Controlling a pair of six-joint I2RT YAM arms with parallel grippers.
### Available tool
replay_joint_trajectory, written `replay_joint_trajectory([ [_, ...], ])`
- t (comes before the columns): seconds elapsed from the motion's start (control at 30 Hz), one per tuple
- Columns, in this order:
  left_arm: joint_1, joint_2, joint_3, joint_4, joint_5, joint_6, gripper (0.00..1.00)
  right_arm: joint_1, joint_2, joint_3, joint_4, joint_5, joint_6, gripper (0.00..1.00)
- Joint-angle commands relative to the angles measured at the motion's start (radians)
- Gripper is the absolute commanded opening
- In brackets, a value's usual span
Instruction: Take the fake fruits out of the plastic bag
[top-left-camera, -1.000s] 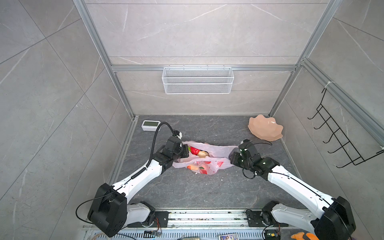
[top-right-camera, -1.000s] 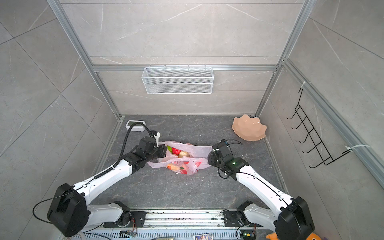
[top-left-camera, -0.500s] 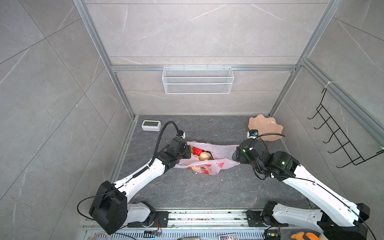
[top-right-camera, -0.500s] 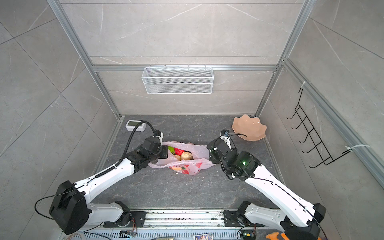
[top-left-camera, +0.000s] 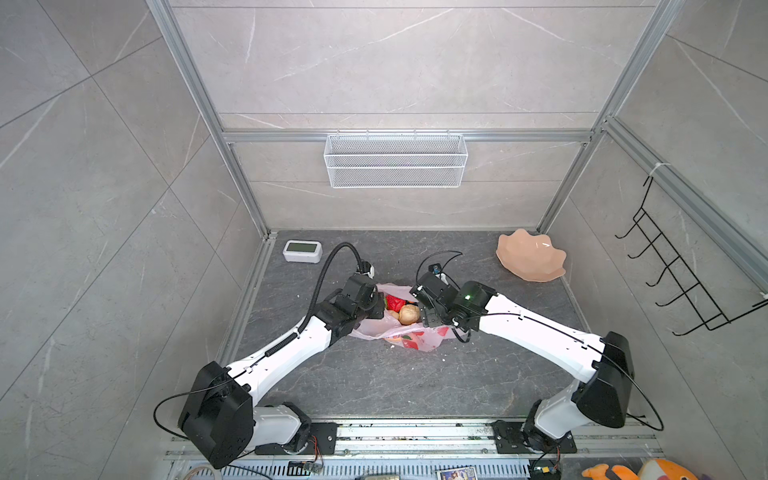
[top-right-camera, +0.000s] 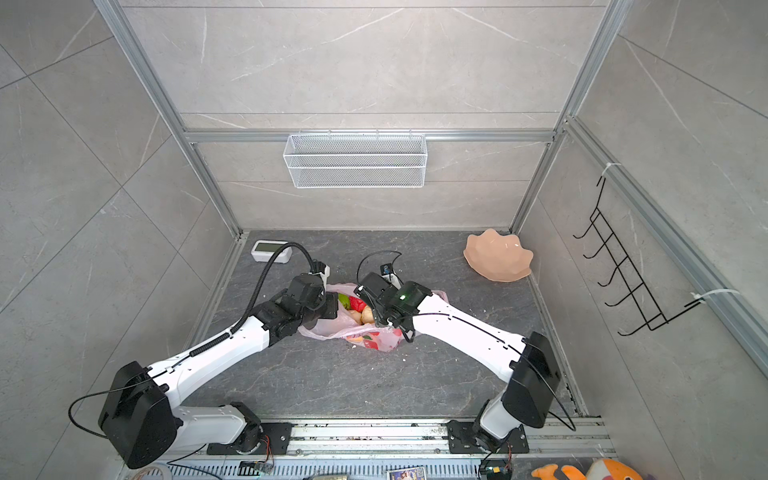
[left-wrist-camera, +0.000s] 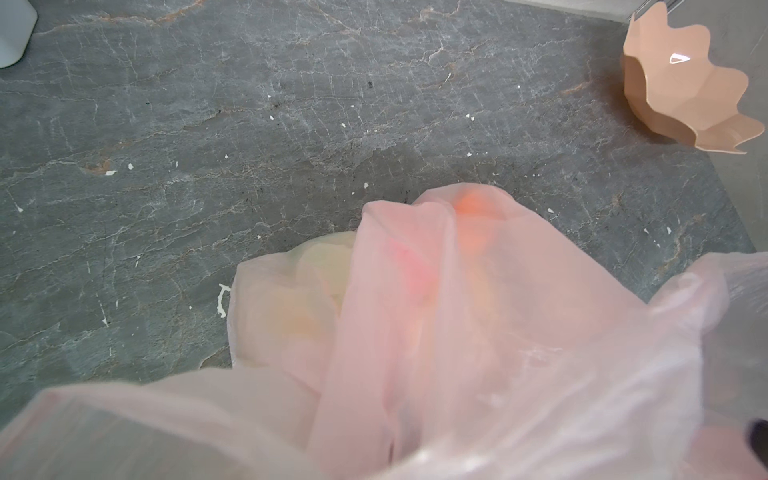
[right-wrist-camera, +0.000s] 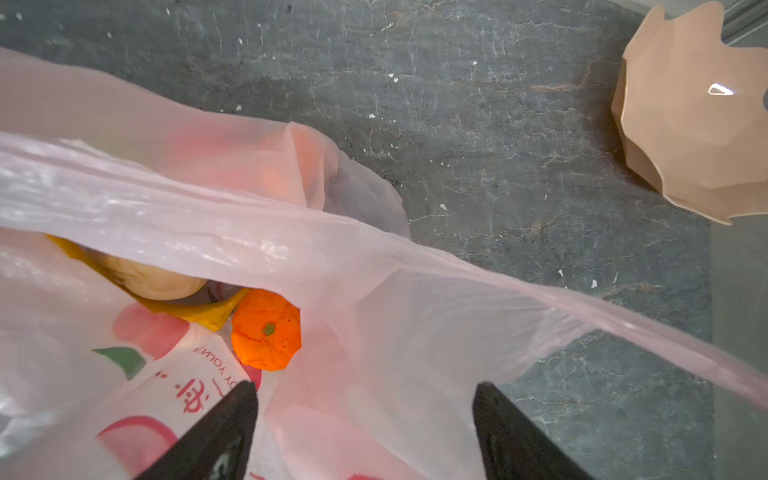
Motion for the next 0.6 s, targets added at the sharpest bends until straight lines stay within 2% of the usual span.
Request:
replay_joint_trajectory([
  [0.0,-0.005,-0.034,0.035,0.0,0.003,0.039,0.0,0.003,0.047,0.034,0.003,0.064,-0.016,0.89],
  [0.13,-0.006,-0.045,0.022,0.016,0.027,0.05,0.0,-0.019,0.11,0.028,0.011,0.103,-0.016,0.94],
  [0.43,-0.009,-0.086,-0.027,0.052,0.059,0.06,0.0,-0.096,0.231,0.012,0.062,0.144,-0.023,0.93],
  [0.5,-0.007,-0.098,-0.039,0.048,0.04,0.065,0.0,-0.12,0.241,0.001,0.064,0.171,-0.014,0.88],
  [0.57,-0.005,-0.107,-0.048,0.03,-0.001,0.075,0.0,-0.147,0.222,-0.023,0.083,0.17,-0.015,0.78],
])
